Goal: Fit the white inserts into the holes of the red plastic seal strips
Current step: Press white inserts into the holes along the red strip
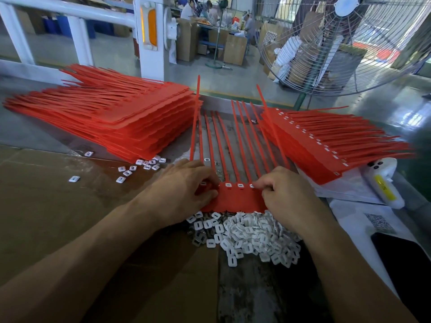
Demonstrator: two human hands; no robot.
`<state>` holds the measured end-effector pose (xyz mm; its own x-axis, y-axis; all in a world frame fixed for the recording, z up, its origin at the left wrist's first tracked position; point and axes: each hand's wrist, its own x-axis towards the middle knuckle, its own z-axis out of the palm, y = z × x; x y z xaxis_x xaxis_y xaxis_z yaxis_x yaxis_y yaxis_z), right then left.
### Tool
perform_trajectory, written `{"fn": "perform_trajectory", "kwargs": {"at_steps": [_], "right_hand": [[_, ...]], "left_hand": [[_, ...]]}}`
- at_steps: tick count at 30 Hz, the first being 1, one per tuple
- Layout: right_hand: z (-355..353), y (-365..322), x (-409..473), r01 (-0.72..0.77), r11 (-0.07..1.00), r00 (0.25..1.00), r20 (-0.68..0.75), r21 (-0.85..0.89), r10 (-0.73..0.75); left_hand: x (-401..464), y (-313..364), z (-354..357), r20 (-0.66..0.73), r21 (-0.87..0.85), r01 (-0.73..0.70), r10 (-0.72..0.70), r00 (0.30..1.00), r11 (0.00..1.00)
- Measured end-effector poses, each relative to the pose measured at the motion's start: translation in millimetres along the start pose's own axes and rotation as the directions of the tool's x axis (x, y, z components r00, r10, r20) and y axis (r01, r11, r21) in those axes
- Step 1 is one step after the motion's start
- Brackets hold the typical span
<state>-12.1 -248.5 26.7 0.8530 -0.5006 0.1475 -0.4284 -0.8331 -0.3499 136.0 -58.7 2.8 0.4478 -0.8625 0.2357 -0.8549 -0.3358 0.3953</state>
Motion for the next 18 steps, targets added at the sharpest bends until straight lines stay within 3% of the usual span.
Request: {"fn": "perform_trajectory", "kwargs": {"at_steps": [4,7,10,14,18], "right_hand": [[-3.7,-5.8,-0.4,0.030,0.996,0.999,0.047,-0.088,-0.026],[-5.0,-14.3,0.0,0.085,0.957,0.994,0.096,-0.276,-0.060],[-3.7,-17.6,-0.7,0.123,0.930,0.992,0.075,-0.348,-0.103],[-3.0,-12.5,-1.0,0.112,0.956,0.994,0.043,-0.270,-0.105],[-1.7,-3.1,-1.5,0.070,0.995,0.997,-0.034,-0.065,-0.072]], "left_hand": [[-0.2,0.3,-0.2,-0.005,-0.001,-0.002,0.002,1.000,1.000],[-0.5,0.3,0.3,-0.011,0.004,-0.001,0.001,1.000,1.000],[-0.2,0.6,-0.1,-0.012,-0.002,-0.005,0.005,1.000,1.000],[-0.6,1.4,0.2,-0.013,0.006,-0.007,0.007,1.000,1.000],[-0.3,2.3,-0.9,-0.022,-0.005,-0.009,0.009,1.000,1.000]]}}
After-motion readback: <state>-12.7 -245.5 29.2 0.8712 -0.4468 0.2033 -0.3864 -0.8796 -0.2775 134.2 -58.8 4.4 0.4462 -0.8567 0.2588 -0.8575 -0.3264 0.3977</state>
